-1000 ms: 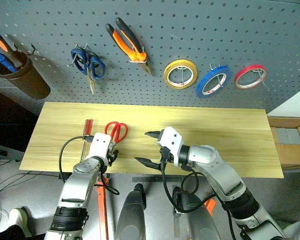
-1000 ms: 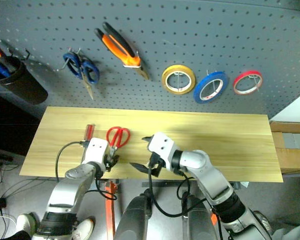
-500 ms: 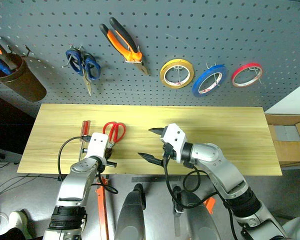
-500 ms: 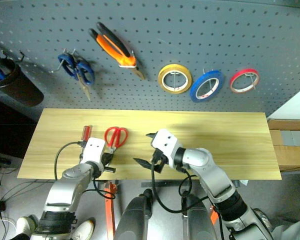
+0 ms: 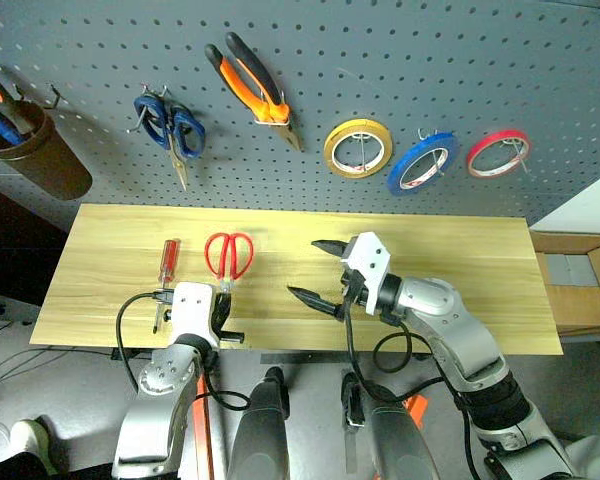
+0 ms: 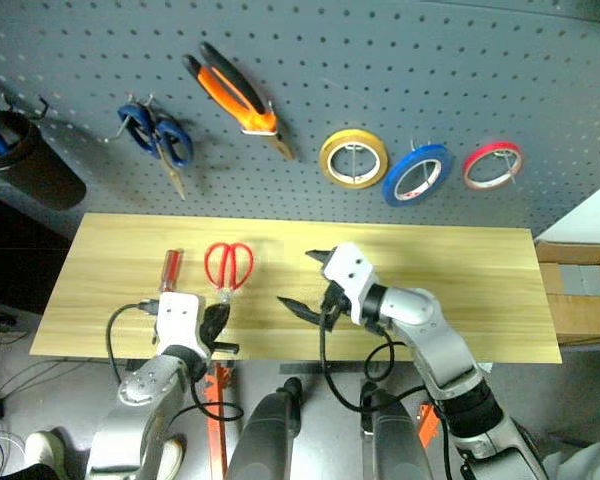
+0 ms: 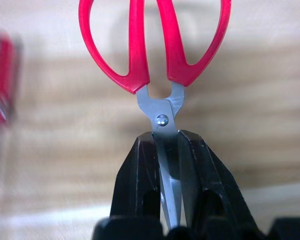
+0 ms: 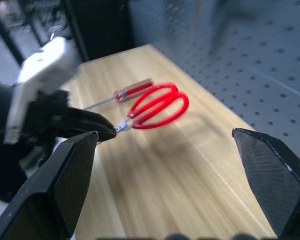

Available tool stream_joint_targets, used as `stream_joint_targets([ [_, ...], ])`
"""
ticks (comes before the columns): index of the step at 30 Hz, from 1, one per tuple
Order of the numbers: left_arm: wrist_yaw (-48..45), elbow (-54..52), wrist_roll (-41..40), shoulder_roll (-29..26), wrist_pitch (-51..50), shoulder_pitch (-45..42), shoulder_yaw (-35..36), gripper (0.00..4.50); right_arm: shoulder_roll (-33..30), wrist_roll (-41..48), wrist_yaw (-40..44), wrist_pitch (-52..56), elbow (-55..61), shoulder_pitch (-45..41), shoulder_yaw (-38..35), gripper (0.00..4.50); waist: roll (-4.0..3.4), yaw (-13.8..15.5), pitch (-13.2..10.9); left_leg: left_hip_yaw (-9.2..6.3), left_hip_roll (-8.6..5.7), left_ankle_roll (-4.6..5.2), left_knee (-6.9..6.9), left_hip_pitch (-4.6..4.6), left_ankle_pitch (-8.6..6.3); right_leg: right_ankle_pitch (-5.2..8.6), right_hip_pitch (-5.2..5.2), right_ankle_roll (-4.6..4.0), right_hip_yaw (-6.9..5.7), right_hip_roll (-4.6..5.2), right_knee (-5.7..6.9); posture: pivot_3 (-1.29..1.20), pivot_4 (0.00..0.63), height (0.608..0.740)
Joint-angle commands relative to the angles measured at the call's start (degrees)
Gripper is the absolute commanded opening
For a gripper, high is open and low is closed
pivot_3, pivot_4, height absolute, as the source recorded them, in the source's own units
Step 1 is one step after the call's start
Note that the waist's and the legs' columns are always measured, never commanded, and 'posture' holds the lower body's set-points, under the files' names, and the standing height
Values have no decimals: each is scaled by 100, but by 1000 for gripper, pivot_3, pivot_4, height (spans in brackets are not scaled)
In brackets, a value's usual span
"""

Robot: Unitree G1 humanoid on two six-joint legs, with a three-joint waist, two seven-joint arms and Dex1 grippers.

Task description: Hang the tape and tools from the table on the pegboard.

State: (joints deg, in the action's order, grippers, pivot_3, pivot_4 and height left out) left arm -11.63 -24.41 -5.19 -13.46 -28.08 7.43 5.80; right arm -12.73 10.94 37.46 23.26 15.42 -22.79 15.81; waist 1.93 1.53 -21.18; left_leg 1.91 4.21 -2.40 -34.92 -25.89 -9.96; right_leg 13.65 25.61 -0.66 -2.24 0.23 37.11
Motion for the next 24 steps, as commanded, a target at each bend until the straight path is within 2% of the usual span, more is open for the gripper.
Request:
stream_joint_targets([
  [1, 132, -564, -46, 273, 812, 655, 123, 237, 131, 240, -180, -133, 342, 106, -251, 4500, 6, -10, 37, 1, 0, 7, 0, 0, -4, -1, 0, 1, 1, 0, -1, 102, 279, 740],
  [5, 316, -1129, 239, 503, 1763, 1786, 122, 237, 169, 345, -209, -245, 396, 174, -336, 4500, 31, -22, 120, 4, 4, 3, 2, -1, -9, 0, 4, 1, 3, -3, -7, 103, 261, 740],
  [12, 302, -1458, 390, 392, 2770, 1725, 138, 237, 75, 1064, 96, -168, 771, 263, -607, 4500, 28, 64, 268, -10, -42, 8, -9, -7, -7, -6, 2, 8, -7, -3, -3, 146, 233, 740],
  [18, 347, -841, 477, 324, 3834, 1528, 408, 237, 126, 1527, 97, -117, 948, 110, -768, 4500, 52, 101, 450, -2, -45, 20, -13, -3, -12, -6, -5, 9, 2, -4, -6, 178, 205, 740],
  [24, 328, 856, 229, 153, 4869, 742, 887, 237, 108, 1584, 117, -146, 808, -59, -703, 4500, 37, 185, 577, -8, -43, 24, -25, 19, -7, -7, -27, 8, -9, -13, 10, 182, 194, 740],
])
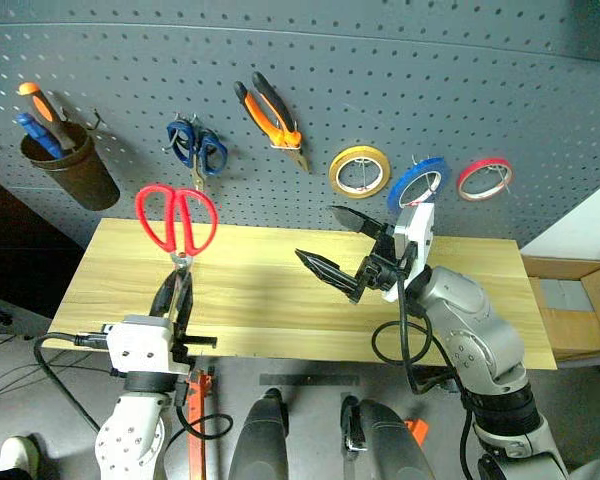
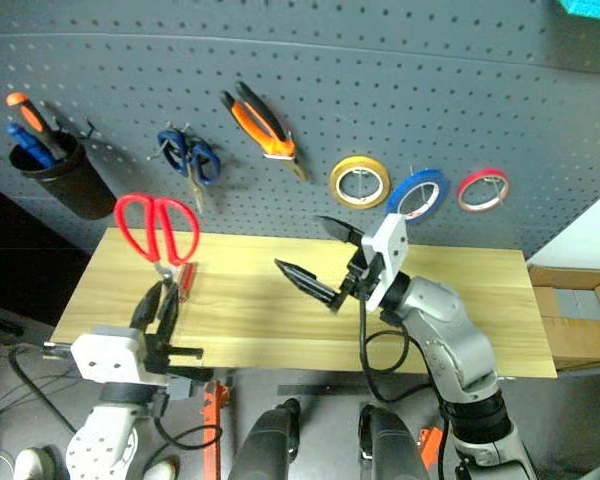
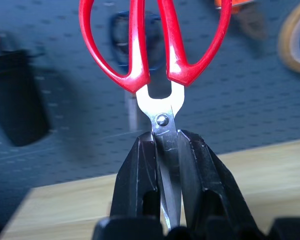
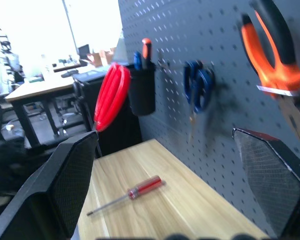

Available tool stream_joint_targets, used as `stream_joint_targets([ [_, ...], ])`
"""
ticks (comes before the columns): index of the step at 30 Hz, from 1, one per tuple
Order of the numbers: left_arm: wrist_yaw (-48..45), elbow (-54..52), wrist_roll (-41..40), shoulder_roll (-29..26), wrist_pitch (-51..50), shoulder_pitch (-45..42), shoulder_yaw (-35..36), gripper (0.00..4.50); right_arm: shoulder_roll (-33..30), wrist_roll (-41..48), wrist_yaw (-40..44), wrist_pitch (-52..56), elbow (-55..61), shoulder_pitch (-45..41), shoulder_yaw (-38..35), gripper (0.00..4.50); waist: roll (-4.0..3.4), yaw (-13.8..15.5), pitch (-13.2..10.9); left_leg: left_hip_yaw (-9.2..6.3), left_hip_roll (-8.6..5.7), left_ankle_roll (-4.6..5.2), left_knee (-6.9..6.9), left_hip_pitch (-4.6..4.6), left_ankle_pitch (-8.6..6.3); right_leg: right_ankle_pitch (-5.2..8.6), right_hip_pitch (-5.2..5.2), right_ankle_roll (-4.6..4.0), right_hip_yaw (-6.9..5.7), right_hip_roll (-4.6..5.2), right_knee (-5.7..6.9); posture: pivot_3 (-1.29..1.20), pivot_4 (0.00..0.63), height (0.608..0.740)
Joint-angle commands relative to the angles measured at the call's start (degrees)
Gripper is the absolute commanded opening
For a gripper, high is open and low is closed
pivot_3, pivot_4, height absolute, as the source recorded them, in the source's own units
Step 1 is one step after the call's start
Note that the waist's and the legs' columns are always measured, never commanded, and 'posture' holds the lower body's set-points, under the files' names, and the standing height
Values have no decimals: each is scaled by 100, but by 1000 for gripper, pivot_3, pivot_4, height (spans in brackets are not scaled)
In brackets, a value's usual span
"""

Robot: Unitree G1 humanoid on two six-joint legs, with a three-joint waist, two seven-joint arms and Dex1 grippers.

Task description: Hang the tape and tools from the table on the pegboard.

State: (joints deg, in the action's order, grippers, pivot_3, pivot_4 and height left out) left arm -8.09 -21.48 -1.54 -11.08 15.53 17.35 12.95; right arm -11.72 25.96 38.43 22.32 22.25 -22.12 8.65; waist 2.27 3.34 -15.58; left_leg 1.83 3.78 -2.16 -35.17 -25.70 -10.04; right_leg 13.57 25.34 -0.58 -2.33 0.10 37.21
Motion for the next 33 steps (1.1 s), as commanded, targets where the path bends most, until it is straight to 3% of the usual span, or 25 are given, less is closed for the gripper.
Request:
stream_joint_targets([
  [1, -54, 758, -130, -126, 613, -431, 167, 237, 12, 58, 11, -60, 79, -167, 25, 4500, 5, 11, 30, -1, 0, 1, -5, 3, 1, -1, -5, 1, -1, 0, 1, 177, 194, 740],
  [5, -167, 1396, -244, -330, 549, -1357, 153, 237, 7, -70, -34, -123, -125, -334, 48, 4500, 19, 92, 45, -1, -2, 9, -40, 1, 6, -12, -9, 3, -4, -5, 25, 165, 195, 740],
  [12, -424, 1246, -204, -475, -210, -2451, -368, 237, 45, -185, -183, -180, -258, -420, 40, 4500, 22, 118, 58, 3, -8, 17, -89, 1, 10, -20, -15, 15, 7, -2, 69, 141, 208, 740],
  [33, -120, 1089, -185, -502, -961, -2938, -343, 237, -84, -234, -421, -177, -96, -253, -50, 4500, 21, 76, 59, 2, -3, 21, -92, 15, 14, -24, -18, 9, 11, -2, 87, 112, 209, 740],
])
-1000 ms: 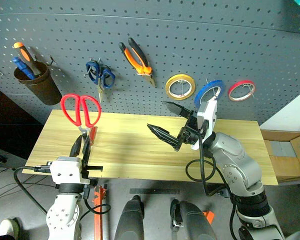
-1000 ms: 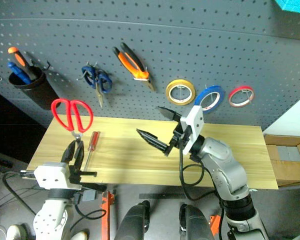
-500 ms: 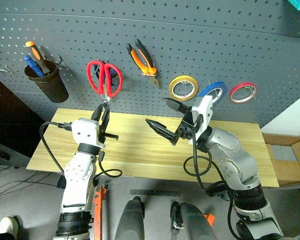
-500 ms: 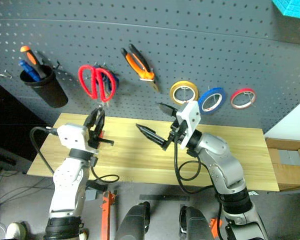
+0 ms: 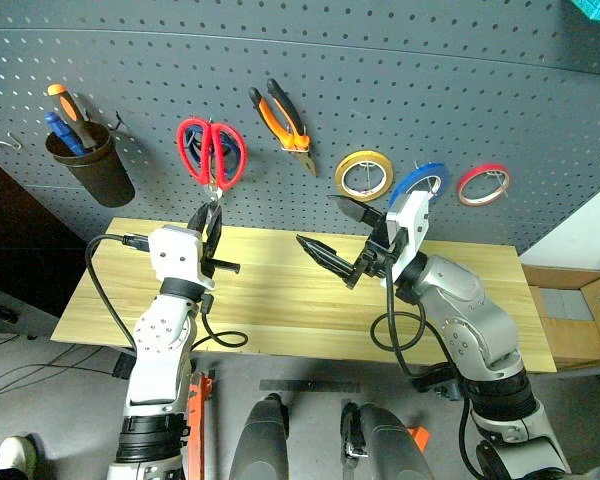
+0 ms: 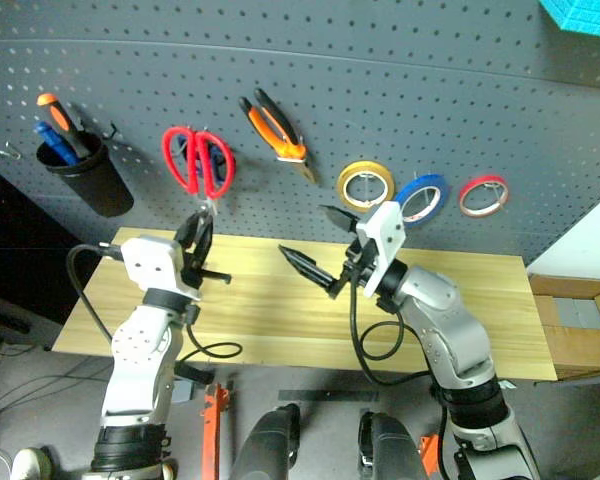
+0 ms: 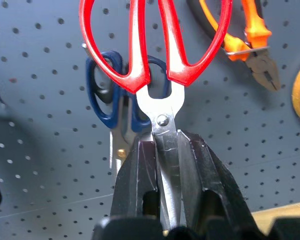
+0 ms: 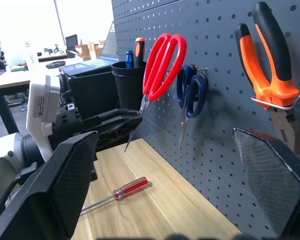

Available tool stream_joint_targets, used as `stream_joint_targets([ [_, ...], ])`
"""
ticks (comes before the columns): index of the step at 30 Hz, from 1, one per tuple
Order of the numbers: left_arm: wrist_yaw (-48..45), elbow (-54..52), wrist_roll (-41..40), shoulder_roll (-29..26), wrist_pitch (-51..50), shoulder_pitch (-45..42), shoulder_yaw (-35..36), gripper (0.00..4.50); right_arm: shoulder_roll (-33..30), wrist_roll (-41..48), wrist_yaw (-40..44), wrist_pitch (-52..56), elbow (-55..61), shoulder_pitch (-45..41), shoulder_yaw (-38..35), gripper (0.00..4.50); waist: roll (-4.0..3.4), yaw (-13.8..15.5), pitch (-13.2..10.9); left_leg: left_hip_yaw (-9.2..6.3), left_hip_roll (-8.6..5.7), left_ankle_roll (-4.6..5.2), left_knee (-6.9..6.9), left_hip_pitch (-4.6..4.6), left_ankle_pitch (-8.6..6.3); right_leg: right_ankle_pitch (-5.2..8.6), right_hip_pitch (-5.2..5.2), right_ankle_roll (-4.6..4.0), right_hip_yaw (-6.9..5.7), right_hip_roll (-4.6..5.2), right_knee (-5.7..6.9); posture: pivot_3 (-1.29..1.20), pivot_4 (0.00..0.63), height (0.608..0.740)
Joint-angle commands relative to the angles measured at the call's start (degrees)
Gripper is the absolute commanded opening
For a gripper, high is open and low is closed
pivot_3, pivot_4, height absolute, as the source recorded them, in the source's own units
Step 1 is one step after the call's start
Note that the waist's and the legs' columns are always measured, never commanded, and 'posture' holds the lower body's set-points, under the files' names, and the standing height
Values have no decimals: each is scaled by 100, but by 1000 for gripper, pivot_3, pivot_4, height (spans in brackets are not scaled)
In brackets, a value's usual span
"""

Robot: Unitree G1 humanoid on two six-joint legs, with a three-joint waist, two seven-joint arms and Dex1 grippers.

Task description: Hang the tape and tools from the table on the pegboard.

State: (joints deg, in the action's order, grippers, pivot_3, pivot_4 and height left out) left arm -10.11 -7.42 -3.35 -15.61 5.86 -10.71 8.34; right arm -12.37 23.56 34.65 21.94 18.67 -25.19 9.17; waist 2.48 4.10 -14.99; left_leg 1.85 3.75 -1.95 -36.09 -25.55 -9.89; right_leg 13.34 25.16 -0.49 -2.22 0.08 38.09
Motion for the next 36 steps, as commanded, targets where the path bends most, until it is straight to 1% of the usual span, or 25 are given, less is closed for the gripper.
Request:
stream_joint_targets([
  [1, 86, -313, -6, -58, -6, -150, 124, 237, -23, 2, -48, -145, 266, 67, -103, 4500, 0, -2, 0, 0, 0, 0, 0, 0, 0, 0, 0, 0, 0, 0, 0, 112, 209, 740],
  [6, 168, -282, -5, -36, -67, -168, 163, 237, -46, -22, -79, -160, 322, 139, -83, 4500, 0, -4, 0, 0, -1, 0, -1, 1, 0, 0, -2, 0, 0, 0, 0, 108, 209, 740],
  [13, 299, -172, -171, 43, -457, -276, 241, 237, -106, -52, -125, -151, 414, 270, -77, 4500, 0, -33, 0, -2, -1, 1, -2, 2, 1, 0, -4, 0, -1, 0, 1, 104, 212, 740],
  [21, 272, 249, -135, -69, -909, -541, 216, 237, -155, -37, -203, -108, 483, 323, -131, 4500, 0, -84, 0, -1, -3, 2, -3, 13, 2, 0, -14, 0, 0, 0, 3, 92, 222, 740],
  [23, 229, 310, -158, -95, -907, -576, 233, 998, -174, -39, -223, -108, 484, 333, -137, 4500, 0, -100, 0, 0, -3, 2, -3, 13, 2, -1, -14, -1, 1, 0, 3, 88, 225, 740],
  [24, 198, 346, -163, -115, -883, -583, 236, 1270, -181, -41, -240, -107, 478, 333, -139, 4500, 0, -102, 0, -1, -3, 2, -2, 13, 2, 0, -14, 0, 1, 0, 3, 87, 227, 740],
  [28, 114, 428, -213, -139, -909, -532, 231, 2676, -207, -30, -279, -78, 519, 378, -134, 4500, 0, -110, 0, -1, -1, 2, -2, 15, 2, -1, -14, -1, 2, 2, 4, 80, 238, 740],
  [30, 83, 386, -262, -92, -967, -385, 206, 3377, -235, -20, -289, -37, 580, 453, -112, 4500, 0, -113, 0, -1, -1, 2, -2, 15, 2, -1, -15, -1, 2, 6, 3, 76, 249, 740],
  [33, 104, 280, -399, 63, -1093, 66, 229, 4405, -303, -27, -250, 56, 709, 584, 10, 4500, -1, -134, -1, 3, -1, 2, 1, 20, 1, 0, -16, 0, 9, 14, 1, 65, 272, 740],
  [36, 235, 312, -383, 172, -1365, 752, 328, 4459, -347, -34, -184, 345, 834, 644, 378, 4500, -9, -197, -10, 5, 5, 3, 5, 26, 0, 1, -17, -2, 14, 19, -2, 59, 296, 740],
])
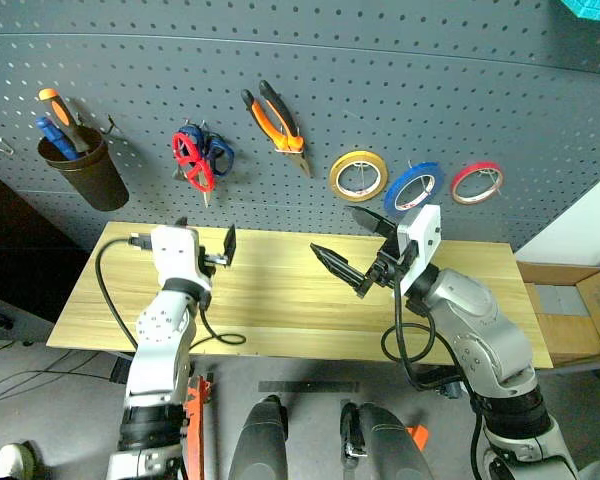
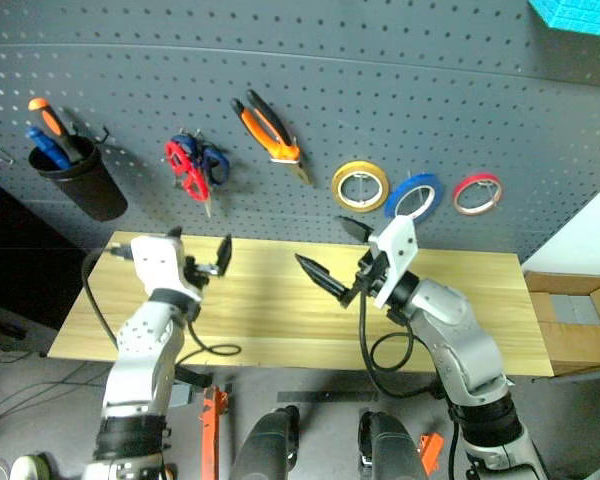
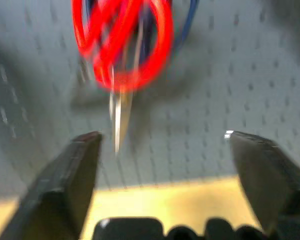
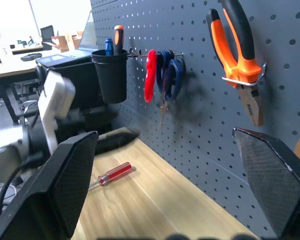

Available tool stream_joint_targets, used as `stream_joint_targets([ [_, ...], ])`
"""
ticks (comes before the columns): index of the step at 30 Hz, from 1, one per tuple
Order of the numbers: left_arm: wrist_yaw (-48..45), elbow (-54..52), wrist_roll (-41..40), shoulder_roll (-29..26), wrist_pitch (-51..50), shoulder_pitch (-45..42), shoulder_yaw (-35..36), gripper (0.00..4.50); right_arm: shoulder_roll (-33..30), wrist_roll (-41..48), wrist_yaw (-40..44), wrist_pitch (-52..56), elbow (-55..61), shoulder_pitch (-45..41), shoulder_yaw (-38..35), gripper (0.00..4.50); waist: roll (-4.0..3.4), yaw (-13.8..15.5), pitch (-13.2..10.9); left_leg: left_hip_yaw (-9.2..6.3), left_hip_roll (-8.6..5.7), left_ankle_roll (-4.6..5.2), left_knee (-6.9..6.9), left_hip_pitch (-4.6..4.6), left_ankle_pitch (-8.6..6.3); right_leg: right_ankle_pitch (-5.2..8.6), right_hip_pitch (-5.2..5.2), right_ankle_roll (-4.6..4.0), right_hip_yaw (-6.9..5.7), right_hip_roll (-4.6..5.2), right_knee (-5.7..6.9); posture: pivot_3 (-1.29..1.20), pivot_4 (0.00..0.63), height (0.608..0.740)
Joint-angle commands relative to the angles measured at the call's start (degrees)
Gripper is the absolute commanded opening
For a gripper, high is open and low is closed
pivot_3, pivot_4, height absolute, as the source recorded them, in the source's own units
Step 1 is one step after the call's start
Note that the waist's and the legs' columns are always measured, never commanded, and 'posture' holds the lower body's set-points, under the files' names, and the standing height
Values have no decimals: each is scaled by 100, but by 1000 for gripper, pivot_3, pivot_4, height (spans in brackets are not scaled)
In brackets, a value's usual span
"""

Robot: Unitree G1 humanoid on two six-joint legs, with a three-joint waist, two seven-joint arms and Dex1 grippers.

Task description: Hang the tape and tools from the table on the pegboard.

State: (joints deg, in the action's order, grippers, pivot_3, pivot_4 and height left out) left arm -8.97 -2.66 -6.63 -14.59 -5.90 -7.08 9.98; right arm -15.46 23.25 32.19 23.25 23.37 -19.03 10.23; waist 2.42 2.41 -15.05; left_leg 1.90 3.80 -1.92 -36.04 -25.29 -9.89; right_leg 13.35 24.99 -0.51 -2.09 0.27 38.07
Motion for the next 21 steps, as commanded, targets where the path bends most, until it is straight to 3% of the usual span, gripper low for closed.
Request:
stream_joint_targets([
  [1, 155, -189, -60, 82, -294, 549, 201, 4459, -41, -28, 53, 312, 383, 16, 390, 4500, -6, -69, -7, -2, 4, 0, 4, 5, 0, 0, 0, -1, 5, 1, 2, 57, 305, 740],
  [5, 171, -91, 1, -205, -832, 801, 436, 4459, 320, -184, -70, 569, 123, -344, 939, 4500, -15, -98, -126, -4, 47, 0, 4, 34, 0, 10, -15, -33, -2, -3, 18, 70, 347, 740],
  [8, -25, 709, 53, -914, -1211, 142, 620, 4459, 861, -499, -254, 688, -485, -946, 1320, 4500, -27, -94, -256, -7, 75, -2, 8, 50, 0, 13, -5, -62, -17, -12, 33, 79, 379, 740],
  [12, -342, 1704, 7, -1406, -1354, -691, 583, 4459, 1440, -586, -486, 828, -984, -1359, 1351, 4500, -65, -63, -404, -9, 77, -4, 22, 48, 1, 17, 20, -67, -22, -8, 65, 92, 417, 740],
  [21, -910, 4349, 445, -1854, -1021, -2259, 10, 4459, 1511, -872, -308, 989, -1037, -1457, 1694, 4500, -44, -89, -695, 47, 67, -24, 23, 7, -7, 42, 54, -23, -1, 24, 61, 62, 500, 740],
])
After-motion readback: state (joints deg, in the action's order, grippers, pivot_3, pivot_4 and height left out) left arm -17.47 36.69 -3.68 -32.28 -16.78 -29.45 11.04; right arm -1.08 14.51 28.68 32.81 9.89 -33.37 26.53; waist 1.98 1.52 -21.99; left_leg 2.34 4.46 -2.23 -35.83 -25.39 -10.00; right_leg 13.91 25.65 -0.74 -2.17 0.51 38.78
